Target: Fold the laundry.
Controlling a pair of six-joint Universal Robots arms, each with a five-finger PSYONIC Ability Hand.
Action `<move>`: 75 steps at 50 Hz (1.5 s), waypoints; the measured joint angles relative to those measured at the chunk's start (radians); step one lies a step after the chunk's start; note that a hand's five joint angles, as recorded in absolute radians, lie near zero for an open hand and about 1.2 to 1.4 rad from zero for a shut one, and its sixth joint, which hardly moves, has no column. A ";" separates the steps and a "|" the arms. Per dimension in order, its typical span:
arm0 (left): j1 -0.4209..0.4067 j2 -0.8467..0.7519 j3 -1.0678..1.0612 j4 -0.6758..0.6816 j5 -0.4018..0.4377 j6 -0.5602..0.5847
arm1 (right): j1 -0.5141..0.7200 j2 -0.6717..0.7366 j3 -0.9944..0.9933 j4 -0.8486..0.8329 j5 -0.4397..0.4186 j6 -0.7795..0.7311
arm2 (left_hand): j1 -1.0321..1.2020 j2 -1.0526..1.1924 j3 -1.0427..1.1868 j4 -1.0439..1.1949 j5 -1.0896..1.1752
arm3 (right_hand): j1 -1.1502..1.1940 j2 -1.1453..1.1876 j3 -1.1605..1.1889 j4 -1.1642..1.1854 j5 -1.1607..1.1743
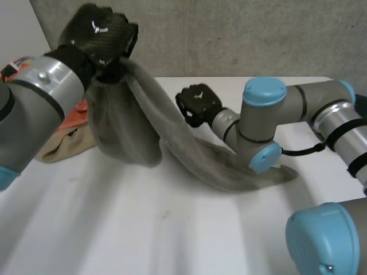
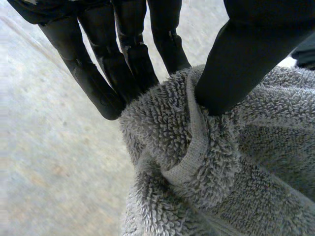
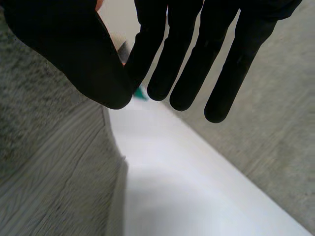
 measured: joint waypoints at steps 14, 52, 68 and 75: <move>-0.034 -0.003 0.107 -0.129 0.004 -0.001 | -0.066 -0.169 0.188 0.028 -0.119 0.159 | 0.002 0.000 0.000 0.000 0.000 | -0.790 -0.799 -0.833 -0.850 -0.851; -0.103 -0.190 0.233 -0.108 -0.155 0.057 | -0.267 -0.689 0.705 -0.197 0.099 0.140 | 0.002 0.003 0.003 0.001 0.000 | -0.006 0.000 0.004 0.004 -0.004; -0.180 -0.485 0.015 -0.069 -0.234 0.120 | -0.290 -0.666 1.258 -0.219 0.039 -0.272 | -0.551 -0.603 -0.573 -0.599 -0.535 | -0.195 -0.226 -0.220 -0.227 -0.211; -0.165 -0.424 0.004 -0.103 -0.243 0.067 | -0.286 -0.711 1.264 -0.206 0.110 -0.289 | -0.899 -0.982 -0.970 -0.996 -0.908 | -0.589 -0.617 -0.623 -0.632 -0.633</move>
